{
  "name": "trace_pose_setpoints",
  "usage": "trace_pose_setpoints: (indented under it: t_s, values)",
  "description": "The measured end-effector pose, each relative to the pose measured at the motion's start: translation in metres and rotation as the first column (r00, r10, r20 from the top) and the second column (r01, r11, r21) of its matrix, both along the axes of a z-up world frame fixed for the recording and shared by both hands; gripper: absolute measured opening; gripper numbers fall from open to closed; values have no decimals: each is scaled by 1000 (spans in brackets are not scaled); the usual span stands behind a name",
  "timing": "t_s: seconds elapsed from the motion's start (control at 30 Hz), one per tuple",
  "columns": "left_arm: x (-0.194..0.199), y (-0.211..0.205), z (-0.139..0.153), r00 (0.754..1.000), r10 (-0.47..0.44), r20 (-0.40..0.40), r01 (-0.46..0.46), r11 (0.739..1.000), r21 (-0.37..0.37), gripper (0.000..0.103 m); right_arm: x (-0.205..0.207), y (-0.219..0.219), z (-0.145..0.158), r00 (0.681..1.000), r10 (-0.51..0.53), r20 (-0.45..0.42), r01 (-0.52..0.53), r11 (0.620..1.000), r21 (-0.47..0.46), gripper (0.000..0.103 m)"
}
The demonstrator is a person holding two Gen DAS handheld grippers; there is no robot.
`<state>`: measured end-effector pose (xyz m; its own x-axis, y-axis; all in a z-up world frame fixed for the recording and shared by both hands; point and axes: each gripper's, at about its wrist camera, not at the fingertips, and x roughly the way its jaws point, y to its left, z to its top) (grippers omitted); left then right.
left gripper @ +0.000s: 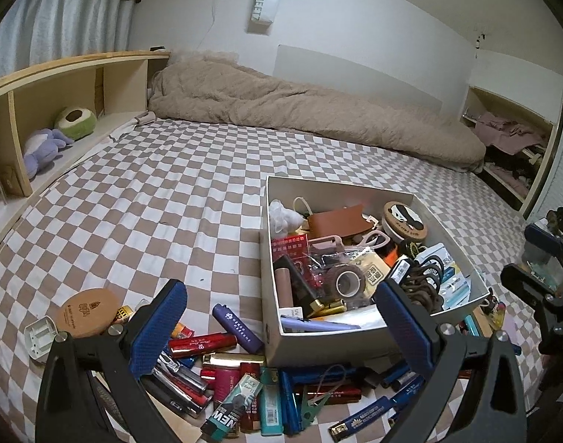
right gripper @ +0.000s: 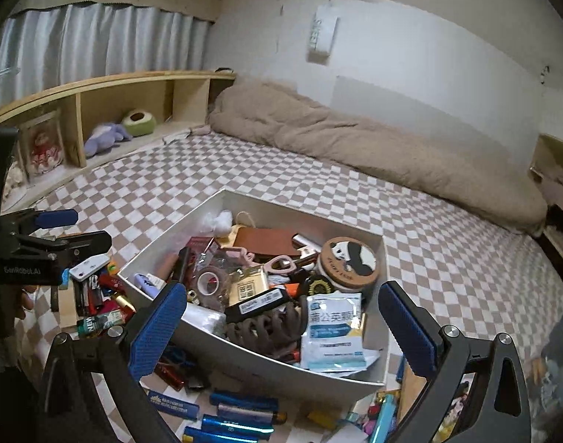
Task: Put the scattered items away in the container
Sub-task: 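Withdraw both tools from the box back toward the blue lighters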
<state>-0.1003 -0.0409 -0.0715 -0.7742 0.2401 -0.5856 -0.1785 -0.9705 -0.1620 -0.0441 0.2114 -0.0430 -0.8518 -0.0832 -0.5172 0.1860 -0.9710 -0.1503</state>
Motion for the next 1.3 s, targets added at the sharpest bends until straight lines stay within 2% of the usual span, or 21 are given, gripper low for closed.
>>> trace_pose_setpoints:
  t_s: [0.7,0.9,1.1,1.3]
  values:
    - [8,17,1,999,-29,-42,31,998,47,103,22,39,-6,993,-96,-72,89,991,-99,103]
    - [11,33,-3,997,-61,-43,62,998,19,103,28,49,-14,993,-105,-57,95,984,-154,103]
    - [15,46,-16,995,-92,-24,92,996,9,103,32,56,-29,992,-123,-37,115,979,-166,103]
    - [17,55,-41,995,-93,34,94,996,-4,103,34,52,-53,995,-102,4,101,982,-162,103]
